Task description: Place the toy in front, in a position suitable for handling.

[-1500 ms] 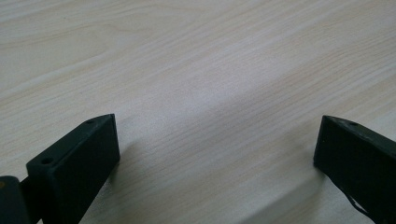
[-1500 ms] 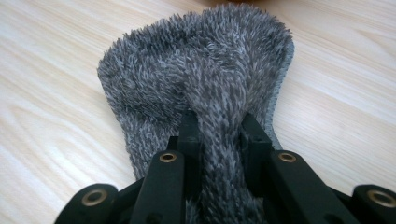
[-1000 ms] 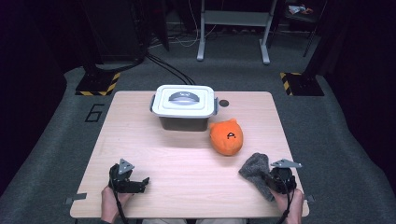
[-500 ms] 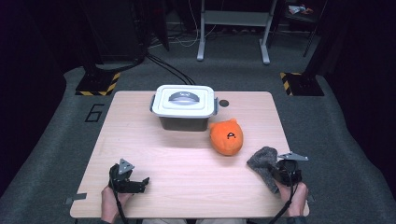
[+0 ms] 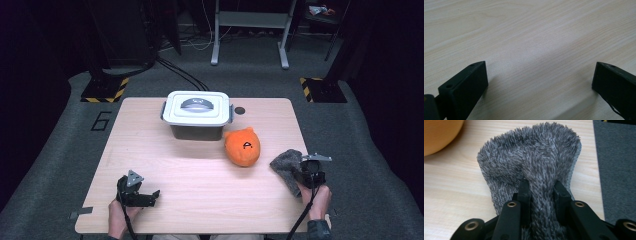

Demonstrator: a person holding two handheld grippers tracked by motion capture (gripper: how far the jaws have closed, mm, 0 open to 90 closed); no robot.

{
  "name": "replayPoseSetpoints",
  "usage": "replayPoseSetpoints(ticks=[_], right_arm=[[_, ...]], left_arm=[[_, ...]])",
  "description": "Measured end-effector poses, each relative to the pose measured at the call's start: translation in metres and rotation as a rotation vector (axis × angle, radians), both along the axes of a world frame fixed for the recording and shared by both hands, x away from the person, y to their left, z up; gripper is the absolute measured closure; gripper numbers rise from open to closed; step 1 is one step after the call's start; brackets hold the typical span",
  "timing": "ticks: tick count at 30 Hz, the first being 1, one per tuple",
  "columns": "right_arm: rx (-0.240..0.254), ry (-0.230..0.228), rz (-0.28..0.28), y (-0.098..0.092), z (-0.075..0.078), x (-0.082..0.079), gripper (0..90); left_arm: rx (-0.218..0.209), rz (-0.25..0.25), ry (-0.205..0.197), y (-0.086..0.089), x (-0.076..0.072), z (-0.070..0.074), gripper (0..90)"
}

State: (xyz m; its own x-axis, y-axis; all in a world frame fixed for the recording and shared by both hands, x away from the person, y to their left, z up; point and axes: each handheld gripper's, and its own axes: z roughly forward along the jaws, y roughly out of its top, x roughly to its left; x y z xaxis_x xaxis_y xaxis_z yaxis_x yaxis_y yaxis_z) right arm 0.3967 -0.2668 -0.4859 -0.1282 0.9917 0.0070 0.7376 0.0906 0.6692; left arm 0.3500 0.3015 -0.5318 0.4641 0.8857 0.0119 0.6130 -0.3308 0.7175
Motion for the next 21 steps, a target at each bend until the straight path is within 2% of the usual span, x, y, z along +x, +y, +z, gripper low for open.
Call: replayPoseSetpoints(ticks=[8,11,14,16,17,21], right_arm=[[0.009,0.003,-0.014,-0.002,-0.004,0.012,69.7],[0.007,0.017,-0.023,-0.001,-0.006,0.016,64.4],[0.0,0.028,-0.023,-0.002,-0.006,0.018,52.9],[-0.002,0.022,-0.025,-0.002,-0.006,0.018,40.2],[-0.002,0.024,-0.027,-0.001,-0.004,0.018,36.6],[0.011,-0.006,-0.01,-0.001,0.004,0.014,23.7]], left_arm=[[0.0,0.0,0.0,0.0,0.0,0.0,0.0],[0.001,0.0,-0.003,0.0,0.0,0.0,0.0],[0.001,0.001,0.0,0.0,0.0,0.0,0.0],[0.001,0.001,0.0,0.0,0.0,0.0,0.0],[0.002,0.001,0.0,0.0,0.0,0.0,0.0],[0.001,0.001,0.0,0.0,0.0,0.0,0.0]])
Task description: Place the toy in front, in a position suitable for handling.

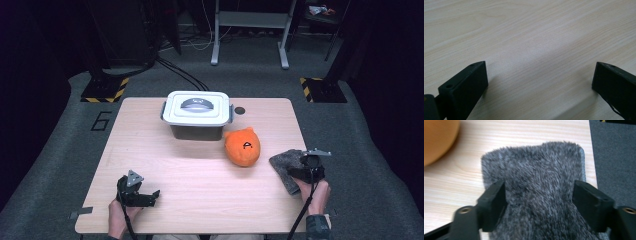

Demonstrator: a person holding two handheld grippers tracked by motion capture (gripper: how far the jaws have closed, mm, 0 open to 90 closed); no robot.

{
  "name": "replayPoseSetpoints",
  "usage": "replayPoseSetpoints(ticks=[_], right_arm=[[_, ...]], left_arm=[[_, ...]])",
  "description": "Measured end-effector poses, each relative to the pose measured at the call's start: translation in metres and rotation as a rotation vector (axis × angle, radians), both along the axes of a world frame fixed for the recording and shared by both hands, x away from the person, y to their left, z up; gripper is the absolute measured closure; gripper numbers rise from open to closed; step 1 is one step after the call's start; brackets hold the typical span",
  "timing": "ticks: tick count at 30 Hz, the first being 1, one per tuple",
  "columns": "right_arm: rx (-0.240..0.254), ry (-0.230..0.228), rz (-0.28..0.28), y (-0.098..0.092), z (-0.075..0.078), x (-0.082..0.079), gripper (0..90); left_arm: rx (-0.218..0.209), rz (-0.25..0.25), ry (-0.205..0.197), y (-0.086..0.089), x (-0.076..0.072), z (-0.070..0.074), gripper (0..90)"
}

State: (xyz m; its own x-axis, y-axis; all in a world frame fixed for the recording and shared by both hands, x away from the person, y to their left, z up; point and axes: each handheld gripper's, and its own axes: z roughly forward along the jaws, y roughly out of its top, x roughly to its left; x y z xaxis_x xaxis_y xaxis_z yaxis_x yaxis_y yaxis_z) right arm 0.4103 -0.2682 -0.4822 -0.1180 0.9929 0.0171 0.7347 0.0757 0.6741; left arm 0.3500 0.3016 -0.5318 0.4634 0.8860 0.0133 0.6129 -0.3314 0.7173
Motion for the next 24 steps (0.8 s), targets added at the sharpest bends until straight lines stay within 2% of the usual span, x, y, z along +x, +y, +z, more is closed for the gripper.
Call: replayPoseSetpoints(ticks=[2,3,6,17,24], right_arm=[[0.006,-0.012,0.014,0.002,0.004,-0.002,20.3],[0.02,-0.002,0.013,0.004,0.007,-0.003,19.0],[0.022,-0.018,0.055,0.01,0.013,-0.004,16.3],[0.064,-0.035,0.188,0.045,0.03,-0.001,12.9],[0.1,-0.044,0.223,0.063,0.036,0.005,9.7]], left_arm=[[0.0,0.0,0.0,0.0,0.0,0.0,0.0],[0.0,0.0,0.0,0.0,0.0,0.0,0.0],[-0.002,-0.001,0.001,0.0,0.0,0.0,0.0],[-0.002,-0.001,-0.002,0.0,0.0,0.0,0.0],[-0.001,-0.001,0.0,0.0,0.0,0.0,0.0]])
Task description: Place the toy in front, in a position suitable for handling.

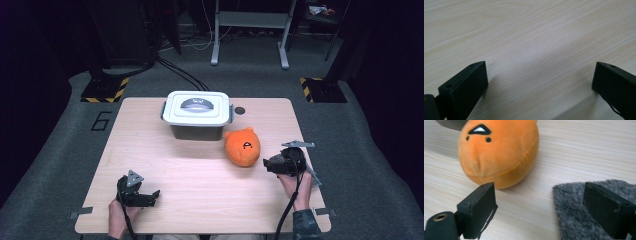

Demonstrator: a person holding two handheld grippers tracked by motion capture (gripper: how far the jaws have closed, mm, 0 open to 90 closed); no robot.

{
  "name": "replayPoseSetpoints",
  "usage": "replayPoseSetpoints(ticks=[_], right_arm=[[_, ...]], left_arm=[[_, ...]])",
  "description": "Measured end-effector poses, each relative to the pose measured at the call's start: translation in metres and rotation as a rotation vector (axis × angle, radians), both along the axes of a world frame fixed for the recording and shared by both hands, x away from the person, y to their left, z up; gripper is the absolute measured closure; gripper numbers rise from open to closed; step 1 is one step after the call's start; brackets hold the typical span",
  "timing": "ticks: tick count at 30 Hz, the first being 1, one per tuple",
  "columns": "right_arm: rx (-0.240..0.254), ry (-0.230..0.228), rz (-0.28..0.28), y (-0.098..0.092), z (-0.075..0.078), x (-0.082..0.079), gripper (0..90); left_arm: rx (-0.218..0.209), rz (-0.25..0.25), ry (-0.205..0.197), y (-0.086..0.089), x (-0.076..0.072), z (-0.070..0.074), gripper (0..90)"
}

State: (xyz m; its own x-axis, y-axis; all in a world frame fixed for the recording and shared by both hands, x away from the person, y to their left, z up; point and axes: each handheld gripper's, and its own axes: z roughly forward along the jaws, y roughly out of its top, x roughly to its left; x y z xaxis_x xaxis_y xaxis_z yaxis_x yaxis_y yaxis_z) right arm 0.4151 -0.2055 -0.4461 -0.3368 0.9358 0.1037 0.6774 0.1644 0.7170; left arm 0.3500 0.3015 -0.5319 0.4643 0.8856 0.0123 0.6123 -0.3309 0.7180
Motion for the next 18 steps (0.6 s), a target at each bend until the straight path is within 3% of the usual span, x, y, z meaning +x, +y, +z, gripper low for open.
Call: replayPoseSetpoints(ticks=[9,18], right_arm=[[-0.006,0.001,0.032,0.023,0.005,0.011,2.4],[0.053,-0.005,0.066,0.05,0.014,0.03,1.9]], left_arm=[[0.001,-0.001,0.003,0.0,0.0,0.0,0.1],[0.0,0.001,0.0,0.0,0.0,0.0,0.1]])
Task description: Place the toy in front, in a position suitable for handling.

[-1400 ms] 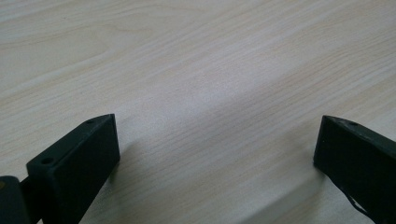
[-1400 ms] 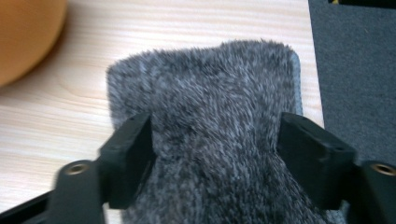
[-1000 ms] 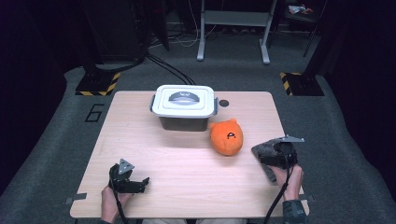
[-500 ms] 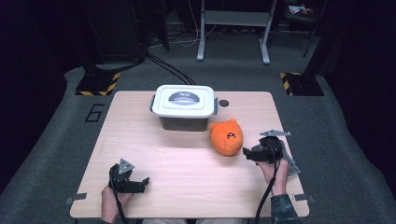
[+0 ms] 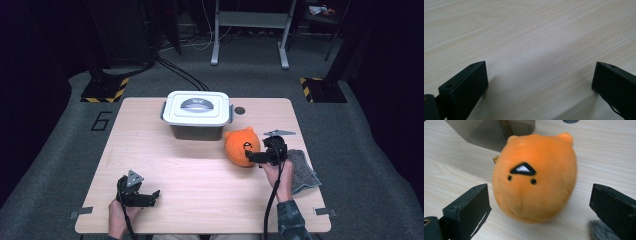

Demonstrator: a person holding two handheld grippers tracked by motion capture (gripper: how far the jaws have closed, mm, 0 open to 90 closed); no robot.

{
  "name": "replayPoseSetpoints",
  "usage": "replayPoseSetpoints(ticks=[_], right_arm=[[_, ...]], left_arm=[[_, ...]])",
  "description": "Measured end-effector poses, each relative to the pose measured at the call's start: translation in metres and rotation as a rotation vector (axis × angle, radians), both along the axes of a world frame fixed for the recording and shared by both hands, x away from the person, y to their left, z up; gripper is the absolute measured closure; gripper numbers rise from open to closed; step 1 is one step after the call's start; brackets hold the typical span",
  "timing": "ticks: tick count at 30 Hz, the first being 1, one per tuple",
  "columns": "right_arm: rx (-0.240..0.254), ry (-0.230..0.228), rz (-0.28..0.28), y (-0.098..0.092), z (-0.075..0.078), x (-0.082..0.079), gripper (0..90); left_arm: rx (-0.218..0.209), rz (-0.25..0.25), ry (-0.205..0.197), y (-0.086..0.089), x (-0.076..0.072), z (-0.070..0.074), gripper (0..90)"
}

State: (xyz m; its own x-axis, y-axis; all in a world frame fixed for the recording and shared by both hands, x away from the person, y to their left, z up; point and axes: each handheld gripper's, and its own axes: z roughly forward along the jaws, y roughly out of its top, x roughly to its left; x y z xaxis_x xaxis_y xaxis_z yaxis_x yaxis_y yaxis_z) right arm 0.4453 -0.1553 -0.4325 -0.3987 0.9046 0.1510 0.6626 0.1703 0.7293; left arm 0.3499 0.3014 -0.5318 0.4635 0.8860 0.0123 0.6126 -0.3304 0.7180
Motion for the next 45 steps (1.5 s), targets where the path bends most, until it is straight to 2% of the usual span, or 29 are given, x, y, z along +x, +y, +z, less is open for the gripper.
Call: replayPoseSetpoints(ticks=[5,6,12,20,21,25,29,34,37,42,45], right_arm=[[-0.02,0.014,0.023,0.018,-0.002,0.015,3.5],[-0.008,0.026,0.015,0.021,-0.002,0.018,4.4],[-0.046,0.068,-0.025,0.03,-0.014,0.03,10.6],[-0.069,0.073,-0.062,0.026,-0.026,0.028,28.6],[-0.055,0.077,-0.068,0.025,-0.027,0.027,31.5],[-0.062,0.069,-0.057,0.024,-0.029,0.026,44.6],[-0.06,0.042,-0.053,0.023,-0.031,0.022,54.0],[-0.027,-0.005,-0.052,0.018,-0.031,0.017,57.5],[-0.011,-0.01,-0.044,0.015,-0.027,0.015,58.4],[-0.031,-0.03,-0.003,0.015,-0.018,0.009,58.7],[-0.02,-0.038,0.025,0.015,-0.012,0.003,58.6]], left_arm=[[0.0,0.0,0.001,0.0,0.0,0.0,0.1],[0.0,0.0,0.002,0.0,0.0,0.0,0.1],[0.0,0.0,0.001,0.0,0.0,0.0,0.1],[0.001,-0.003,0.004,0.0,0.0,0.0,0.1],[0.002,-0.005,0.009,0.0,0.0,0.001,0.1],[0.001,-0.005,0.01,0.0,0.0,0.001,0.1],[0.002,-0.005,0.009,0.0,0.0,0.001,0.1],[-0.001,0.0,0.003,0.0,0.0,0.0,0.1],[0.001,-0.003,0.001,0.0,0.0,0.0,0.1],[0.002,-0.007,0.007,0.0,0.0,0.001,0.1],[-0.006,0.0,0.004,0.0,0.0,0.0,0.1]])
